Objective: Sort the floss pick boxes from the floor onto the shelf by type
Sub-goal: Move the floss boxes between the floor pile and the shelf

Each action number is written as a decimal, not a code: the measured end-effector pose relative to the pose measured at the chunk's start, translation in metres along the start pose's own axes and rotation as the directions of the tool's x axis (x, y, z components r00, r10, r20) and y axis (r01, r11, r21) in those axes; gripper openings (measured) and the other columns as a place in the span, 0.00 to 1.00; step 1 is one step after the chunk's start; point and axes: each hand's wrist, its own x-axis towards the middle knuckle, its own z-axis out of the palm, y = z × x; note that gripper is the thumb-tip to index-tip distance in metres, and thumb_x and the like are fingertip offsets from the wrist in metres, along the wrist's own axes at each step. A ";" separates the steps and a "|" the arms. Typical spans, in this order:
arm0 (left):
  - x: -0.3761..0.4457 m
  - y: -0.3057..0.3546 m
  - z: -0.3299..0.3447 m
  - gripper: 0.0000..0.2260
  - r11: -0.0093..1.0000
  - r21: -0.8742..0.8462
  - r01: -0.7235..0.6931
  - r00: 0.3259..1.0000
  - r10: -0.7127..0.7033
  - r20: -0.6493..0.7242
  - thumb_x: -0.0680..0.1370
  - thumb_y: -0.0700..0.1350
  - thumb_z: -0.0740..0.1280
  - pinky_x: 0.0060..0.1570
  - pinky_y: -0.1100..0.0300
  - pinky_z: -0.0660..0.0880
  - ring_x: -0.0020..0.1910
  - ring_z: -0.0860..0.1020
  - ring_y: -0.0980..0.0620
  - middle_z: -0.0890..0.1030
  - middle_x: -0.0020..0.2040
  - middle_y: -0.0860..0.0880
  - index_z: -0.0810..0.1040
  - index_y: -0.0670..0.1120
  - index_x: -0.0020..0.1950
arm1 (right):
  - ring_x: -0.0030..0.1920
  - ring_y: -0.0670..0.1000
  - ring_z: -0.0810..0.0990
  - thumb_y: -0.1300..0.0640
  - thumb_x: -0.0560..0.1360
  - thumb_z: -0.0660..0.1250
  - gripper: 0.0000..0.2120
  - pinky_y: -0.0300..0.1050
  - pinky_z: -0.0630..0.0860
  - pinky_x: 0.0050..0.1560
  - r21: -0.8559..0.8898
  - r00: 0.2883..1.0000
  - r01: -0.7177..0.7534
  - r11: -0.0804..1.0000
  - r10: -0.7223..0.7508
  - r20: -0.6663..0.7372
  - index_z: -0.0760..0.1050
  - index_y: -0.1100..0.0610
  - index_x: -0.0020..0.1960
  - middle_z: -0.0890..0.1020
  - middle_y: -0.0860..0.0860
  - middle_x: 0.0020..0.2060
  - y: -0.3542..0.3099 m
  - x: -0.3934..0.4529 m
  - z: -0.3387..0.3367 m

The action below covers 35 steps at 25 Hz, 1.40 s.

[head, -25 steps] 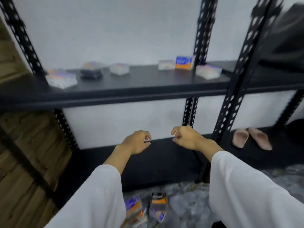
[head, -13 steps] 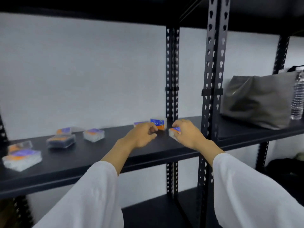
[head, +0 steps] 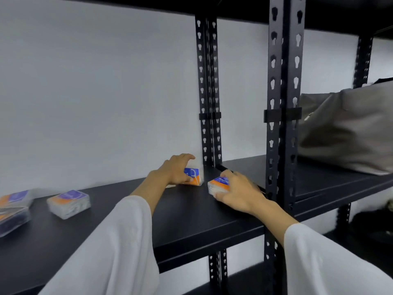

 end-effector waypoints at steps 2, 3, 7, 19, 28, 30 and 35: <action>0.011 -0.003 0.007 0.34 0.992 0.124 -0.003 0.999 -0.003 0.054 0.73 0.49 0.72 0.67 0.49 0.63 0.70 0.65 0.45 0.67 0.71 0.47 0.60 0.51 0.75 | 0.57 0.52 0.72 0.46 0.69 0.69 0.29 0.50 0.75 0.55 0.007 0.999 0.030 1.000 -0.029 -0.036 0.63 0.49 0.66 0.73 0.49 0.59 0.002 0.001 0.001; 0.014 -0.003 0.009 0.33 0.985 0.172 -0.006 0.999 -0.003 0.053 0.73 0.48 0.71 0.66 0.49 0.63 0.68 0.66 0.45 0.68 0.70 0.46 0.61 0.51 0.74 | 0.57 0.51 0.71 0.48 0.68 0.70 0.30 0.50 0.75 0.55 0.008 0.998 0.043 0.999 -0.043 -0.054 0.63 0.48 0.67 0.73 0.49 0.59 0.002 0.001 0.001; 0.003 -0.002 0.003 0.25 0.975 0.223 -0.003 0.999 0.015 -0.049 0.74 0.46 0.69 0.60 0.51 0.66 0.63 0.70 0.45 0.70 0.64 0.46 0.66 0.49 0.70 | 0.59 0.50 0.70 0.50 0.66 0.74 0.37 0.46 0.75 0.54 0.041 0.990 0.107 0.993 -0.103 -0.101 0.61 0.51 0.70 0.72 0.48 0.62 -0.005 -0.003 -0.005; -0.262 -0.006 -0.113 0.18 0.936 -0.304 0.177 0.924 -0.264 -0.276 0.71 0.47 0.75 0.43 0.64 0.70 0.49 0.75 0.52 0.75 0.55 0.50 0.77 0.51 0.59 | 0.62 0.48 0.68 0.48 0.67 0.74 0.36 0.44 0.70 0.56 0.163 0.918 0.395 0.904 -0.383 -0.098 0.62 0.48 0.71 0.69 0.45 0.65 -0.117 -0.114 0.004; -0.446 -0.026 -0.041 0.18 0.860 -0.373 0.347 0.889 -0.428 -0.160 0.69 0.46 0.76 0.48 0.63 0.72 0.46 0.76 0.56 0.78 0.52 0.53 0.78 0.50 0.57 | 0.58 0.48 0.70 0.50 0.68 0.74 0.35 0.42 0.73 0.53 0.289 0.851 0.501 0.816 -0.525 0.008 0.63 0.50 0.70 0.71 0.46 0.62 -0.166 -0.226 0.132; -0.473 -0.037 0.000 0.17 0.822 -0.410 0.395 0.882 -0.465 -0.082 0.70 0.45 0.76 0.44 0.69 0.71 0.43 0.75 0.59 0.80 0.52 0.52 0.79 0.49 0.56 | 0.58 0.49 0.71 0.50 0.68 0.74 0.34 0.42 0.71 0.53 0.296 0.851 0.482 0.825 -0.521 0.064 0.63 0.50 0.70 0.71 0.46 0.63 -0.155 -0.245 0.167; -0.529 -0.064 0.136 0.18 0.653 -0.515 0.555 0.812 -0.559 0.167 0.69 0.44 0.76 0.43 0.70 0.73 0.42 0.77 0.62 0.81 0.49 0.53 0.78 0.53 0.57 | 0.60 0.51 0.71 0.50 0.68 0.71 0.35 0.47 0.67 0.60 0.203 0.864 0.371 0.906 -0.417 0.283 0.60 0.49 0.71 0.70 0.46 0.64 -0.105 -0.281 0.259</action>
